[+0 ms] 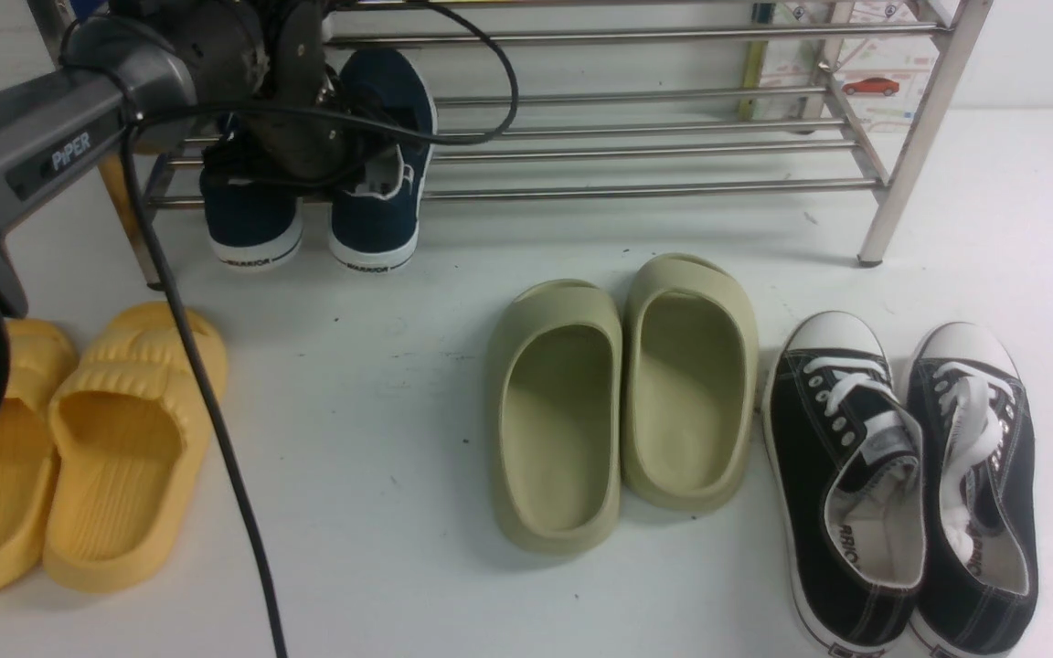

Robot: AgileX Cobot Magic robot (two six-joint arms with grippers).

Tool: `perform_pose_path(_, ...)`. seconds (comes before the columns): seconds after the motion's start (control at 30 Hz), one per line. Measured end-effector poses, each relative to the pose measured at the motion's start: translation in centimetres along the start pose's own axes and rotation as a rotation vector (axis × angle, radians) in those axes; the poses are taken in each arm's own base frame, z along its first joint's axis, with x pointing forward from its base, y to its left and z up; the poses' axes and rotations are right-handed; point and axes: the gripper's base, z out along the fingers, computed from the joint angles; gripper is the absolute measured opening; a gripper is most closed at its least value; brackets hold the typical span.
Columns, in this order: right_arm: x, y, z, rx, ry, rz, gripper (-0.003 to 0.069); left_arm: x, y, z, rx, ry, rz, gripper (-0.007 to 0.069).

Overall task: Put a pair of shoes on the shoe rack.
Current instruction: Use the left arm to put a shoe into the shoe rack

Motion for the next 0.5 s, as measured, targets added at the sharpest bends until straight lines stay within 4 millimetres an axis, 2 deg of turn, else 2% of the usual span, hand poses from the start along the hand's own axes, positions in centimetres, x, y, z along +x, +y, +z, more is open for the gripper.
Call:
perform_pose_path(0.13, 0.0, 0.0, 0.0, 0.0, 0.0, 0.0, 0.0239, -0.4, -0.1, -0.5, -0.005, -0.003, 0.001, 0.0246)
perform_pose_path(0.23, 0.0, 0.0, 0.0, 0.0, 0.0, 0.0, 0.0239, -0.5, 0.0, -1.1, -0.016, 0.01, -0.001, 0.0288)
perform_pose_path(0.33, 0.0, 0.0, 0.0, 0.0, 0.0, 0.0, 0.0239, -0.8, 0.1, -2.3, -0.017, 0.009, -0.006, 0.0295)
perform_pose_path(0.5, 0.0, 0.0, 0.0, 0.0, 0.0, 0.0, 0.0239, -1.8, -0.1, -6.4, 0.033, -0.016, 0.001, 0.0267)
